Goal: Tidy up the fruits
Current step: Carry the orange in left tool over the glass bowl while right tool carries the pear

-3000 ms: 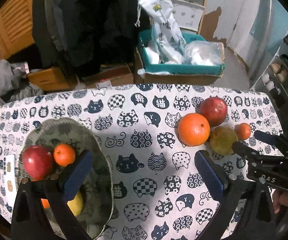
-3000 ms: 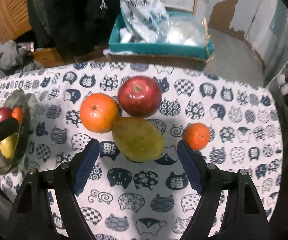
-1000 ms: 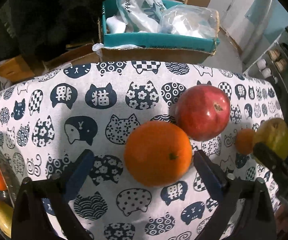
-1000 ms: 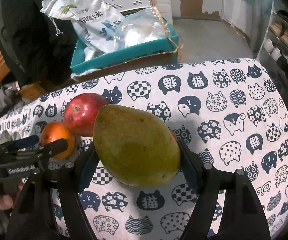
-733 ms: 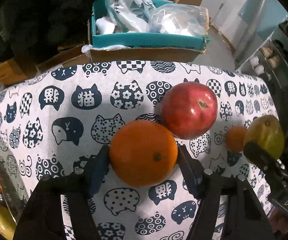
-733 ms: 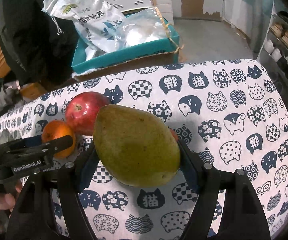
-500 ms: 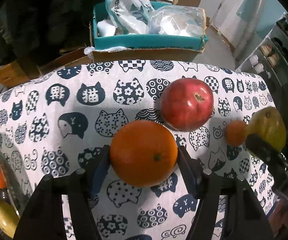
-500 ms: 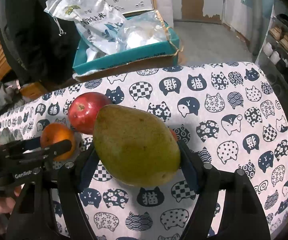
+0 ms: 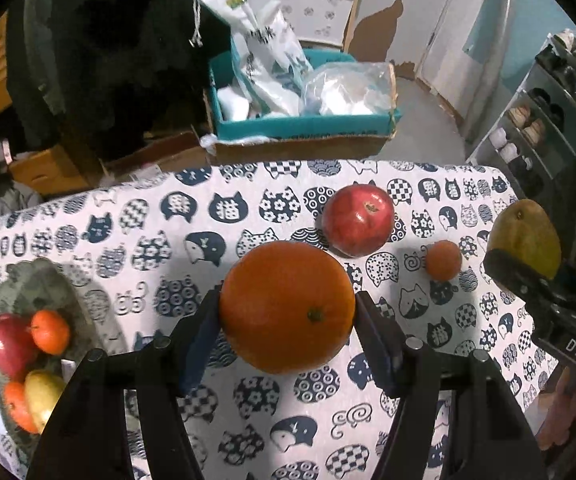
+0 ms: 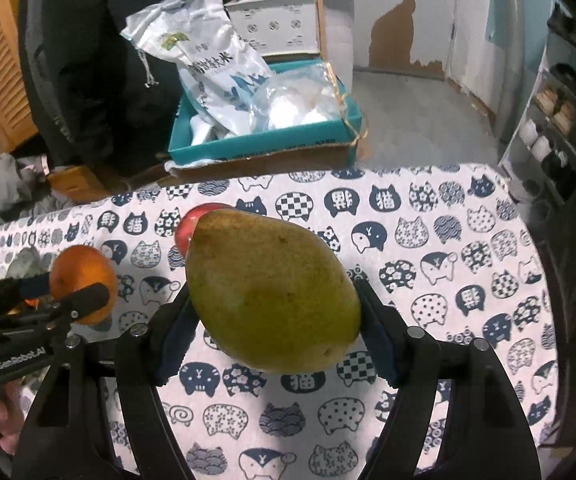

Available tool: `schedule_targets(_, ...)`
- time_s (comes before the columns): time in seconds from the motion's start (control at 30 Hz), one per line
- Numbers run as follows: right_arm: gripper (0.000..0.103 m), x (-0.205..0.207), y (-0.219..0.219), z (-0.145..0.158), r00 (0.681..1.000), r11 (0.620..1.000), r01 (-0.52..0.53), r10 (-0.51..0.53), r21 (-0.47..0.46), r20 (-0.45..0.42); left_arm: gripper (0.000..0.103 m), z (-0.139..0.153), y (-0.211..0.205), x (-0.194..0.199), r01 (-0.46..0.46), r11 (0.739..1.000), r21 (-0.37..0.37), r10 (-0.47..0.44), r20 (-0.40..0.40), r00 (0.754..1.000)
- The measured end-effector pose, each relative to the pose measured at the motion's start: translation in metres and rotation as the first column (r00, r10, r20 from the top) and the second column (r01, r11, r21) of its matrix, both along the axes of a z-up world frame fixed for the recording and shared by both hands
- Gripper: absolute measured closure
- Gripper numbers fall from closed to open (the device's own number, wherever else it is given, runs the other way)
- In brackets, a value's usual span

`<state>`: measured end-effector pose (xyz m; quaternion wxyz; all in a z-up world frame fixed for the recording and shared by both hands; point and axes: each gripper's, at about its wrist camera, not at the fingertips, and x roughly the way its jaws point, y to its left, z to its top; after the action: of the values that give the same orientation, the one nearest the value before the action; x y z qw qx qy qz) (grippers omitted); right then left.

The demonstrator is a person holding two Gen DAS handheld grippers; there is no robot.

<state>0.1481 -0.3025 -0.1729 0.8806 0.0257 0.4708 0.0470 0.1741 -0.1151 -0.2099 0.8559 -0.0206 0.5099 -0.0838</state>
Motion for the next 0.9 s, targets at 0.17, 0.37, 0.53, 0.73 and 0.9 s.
schedule_targets(0.17, 0.028, -0.011, 0.007, 0.018, 0.999, 1.000, -0.023, 0.023, -0.004, 0.026, 0.036, 0.023, 0.010, -0.016, -0.004, 1.000, -0.008, 0.005, 0.038, 0.999)
schedule_targets(0.37, 0.028, -0.025, 0.021, 0.038, 0.996, 0.998, -0.057, 0.058, -0.009, 0.062, 0.036, 0.051, 0.022, -0.034, -0.013, 1.000, -0.005, 0.013, 0.097, 0.995)
schedule_targets(0.53, 0.028, -0.036, 0.029, 0.054, 0.993, 0.997, -0.080, 0.081, -0.006, 0.087, 0.036, 0.072, 0.032, -0.048, -0.021, 1.000, -0.010, 0.023, 0.140, 0.990)
schedule_targets(0.73, 0.028, -0.047, 0.037, 0.074, 0.987, 0.995, -0.104, 0.103, 0.002, 0.123, 0.036, 0.092, 0.043, -0.065, -0.028, 0.999, -0.029, 0.033, 0.175, 0.984)
schedule_targets(0.9, 0.028, -0.055, 0.045, 0.090, 0.979, 0.991, -0.133, 0.131, 0.008, 0.154, 0.036, 0.107, 0.057, -0.079, -0.045, 0.998, -0.035, 0.051, 0.205, 0.977)
